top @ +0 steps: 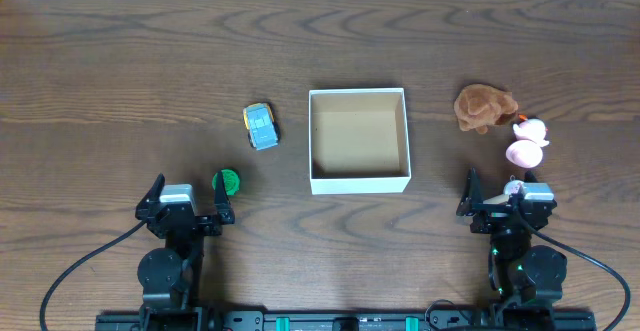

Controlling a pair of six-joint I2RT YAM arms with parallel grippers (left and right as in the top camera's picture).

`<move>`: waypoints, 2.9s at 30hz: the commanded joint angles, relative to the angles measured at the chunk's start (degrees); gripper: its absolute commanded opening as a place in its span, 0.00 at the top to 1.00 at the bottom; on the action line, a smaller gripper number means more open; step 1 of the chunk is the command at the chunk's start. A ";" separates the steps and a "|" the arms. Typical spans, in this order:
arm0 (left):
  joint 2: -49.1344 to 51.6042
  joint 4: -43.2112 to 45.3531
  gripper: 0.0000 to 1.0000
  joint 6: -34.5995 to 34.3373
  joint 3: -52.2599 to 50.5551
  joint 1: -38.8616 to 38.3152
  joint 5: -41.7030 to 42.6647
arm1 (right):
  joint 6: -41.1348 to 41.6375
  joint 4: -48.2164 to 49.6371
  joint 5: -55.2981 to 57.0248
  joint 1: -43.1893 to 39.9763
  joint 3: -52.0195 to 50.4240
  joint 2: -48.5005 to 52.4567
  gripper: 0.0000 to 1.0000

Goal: Pack container
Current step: 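Move the right gripper toward the brown plush capybara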

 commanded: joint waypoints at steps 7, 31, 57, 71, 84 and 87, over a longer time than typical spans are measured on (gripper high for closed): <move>0.13 -0.79 0.02 -0.70 -1.79 0.26 -0.09 | -0.52 -0.17 -0.39 0.02 -0.15 -0.31 0.01; 0.13 -0.79 0.02 -0.70 -1.79 0.26 -0.09 | -0.52 -0.15 -0.39 0.02 -0.15 -0.31 0.01; 0.13 -0.79 0.02 -0.70 -1.79 0.26 -0.09 | -0.55 -0.15 0.04 0.02 -0.13 -0.31 0.01; 0.13 -0.79 0.02 -0.70 -1.79 0.26 -0.09 | 2.25 -2.45 3.52 0.02 3.63 4.72 0.01; 0.13 -0.79 0.02 -0.70 -1.79 0.26 -0.09 | -0.50 -22.58 4.59 0.02 48.28 47.50 0.01; 0.13 -0.79 0.02 -0.70 -1.79 0.26 -0.09 | -3.76 -33.68 3.26 0.00 61.24 59.58 0.01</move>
